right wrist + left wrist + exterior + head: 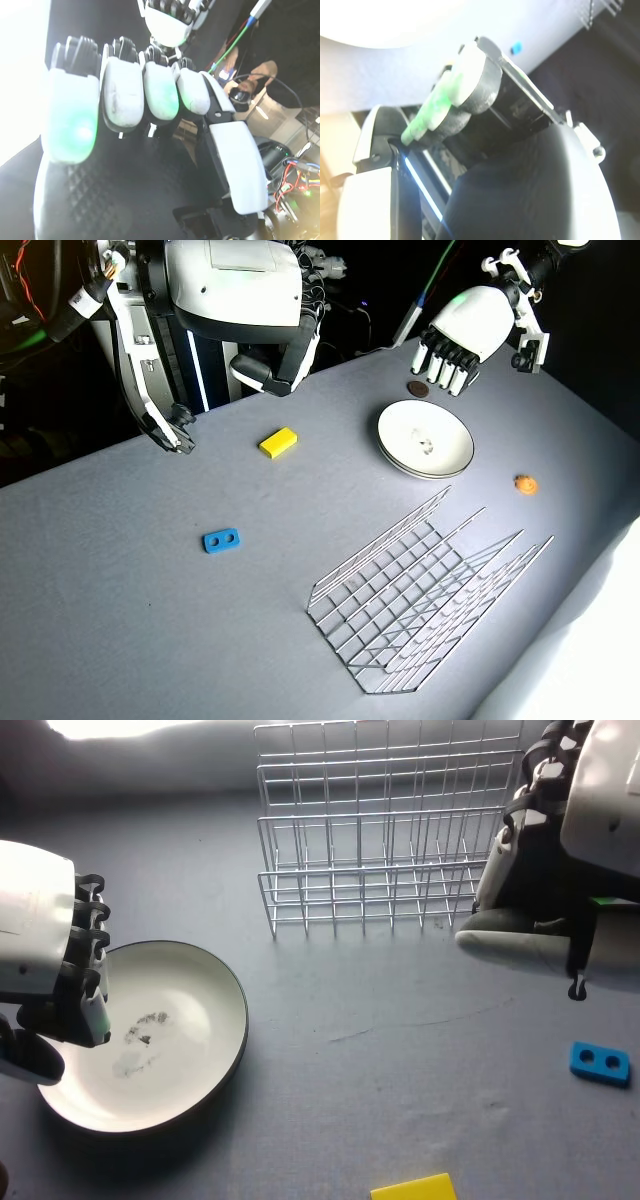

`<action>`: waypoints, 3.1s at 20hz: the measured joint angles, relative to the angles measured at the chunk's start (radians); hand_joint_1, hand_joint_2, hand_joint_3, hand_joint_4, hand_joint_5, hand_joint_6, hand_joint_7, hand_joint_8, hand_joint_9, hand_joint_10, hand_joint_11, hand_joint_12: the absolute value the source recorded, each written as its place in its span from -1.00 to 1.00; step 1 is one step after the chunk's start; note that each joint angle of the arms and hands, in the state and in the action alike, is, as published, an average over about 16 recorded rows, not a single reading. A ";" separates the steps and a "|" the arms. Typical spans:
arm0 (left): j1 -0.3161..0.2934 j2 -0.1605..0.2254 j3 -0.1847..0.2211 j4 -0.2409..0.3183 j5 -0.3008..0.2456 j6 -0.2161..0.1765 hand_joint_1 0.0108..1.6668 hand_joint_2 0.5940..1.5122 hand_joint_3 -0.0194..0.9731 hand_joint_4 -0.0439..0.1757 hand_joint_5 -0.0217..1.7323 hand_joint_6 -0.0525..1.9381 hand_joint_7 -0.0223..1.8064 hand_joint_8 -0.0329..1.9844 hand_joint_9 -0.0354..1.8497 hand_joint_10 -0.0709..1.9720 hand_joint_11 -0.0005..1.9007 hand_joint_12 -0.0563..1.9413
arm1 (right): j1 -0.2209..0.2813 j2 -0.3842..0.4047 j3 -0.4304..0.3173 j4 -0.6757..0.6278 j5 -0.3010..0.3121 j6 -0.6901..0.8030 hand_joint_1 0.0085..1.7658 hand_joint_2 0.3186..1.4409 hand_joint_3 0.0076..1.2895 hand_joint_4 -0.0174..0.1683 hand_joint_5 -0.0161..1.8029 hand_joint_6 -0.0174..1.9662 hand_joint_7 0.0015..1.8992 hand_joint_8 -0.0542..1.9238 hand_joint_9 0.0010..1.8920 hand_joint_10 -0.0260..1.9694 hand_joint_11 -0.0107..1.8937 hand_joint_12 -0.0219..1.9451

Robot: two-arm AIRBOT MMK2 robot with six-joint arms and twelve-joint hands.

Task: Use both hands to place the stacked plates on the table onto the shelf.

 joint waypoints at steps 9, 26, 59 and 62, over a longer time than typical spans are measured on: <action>-0.020 -0.018 0.031 0.042 -0.021 0.004 -0.76 0.09 -0.84 -0.35 -0.59 -0.41 -0.57 -0.44 -0.53 -0.40 -0.57 -0.40 | -0.001 -0.008 0.002 -0.037 -0.005 -0.003 -0.50 0.51 -0.94 -0.51 -0.46 -0.42 -0.47 -0.40 -0.43 -0.42 -0.33 -0.44; 0.168 -0.136 0.299 0.099 -0.079 0.071 -0.99 0.08 -0.90 -0.62 -0.95 -0.96 -0.95 -0.98 -0.94 -0.93 -0.99 -0.96 | 0.014 -0.107 0.095 -0.303 -0.065 0.223 0.19 0.19 -1.00 -0.83 -0.96 -0.96 -0.99 -0.93 -0.98 -0.97 -0.97 -0.71; 0.361 -0.227 0.348 -0.009 -0.033 0.119 -0.99 0.18 -0.90 -0.65 -0.98 -0.97 -0.99 -0.99 -0.95 -0.93 -0.99 -0.96 | 0.043 -0.392 0.235 -0.565 -0.229 0.325 0.27 0.32 -1.00 -0.83 -0.96 -0.96 -0.99 -0.94 -0.99 -0.97 -0.97 -0.49; 0.357 -0.228 0.315 -0.018 -0.016 0.109 -0.99 0.19 -0.91 -0.64 -0.98 -0.97 -0.99 -0.99 -0.95 -0.93 -0.99 -0.96 | 0.038 -0.438 0.262 -0.566 -0.254 0.308 0.27 0.32 -1.00 -0.83 -0.96 -0.96 -0.99 -0.94 -0.98 -0.97 -0.97 -0.47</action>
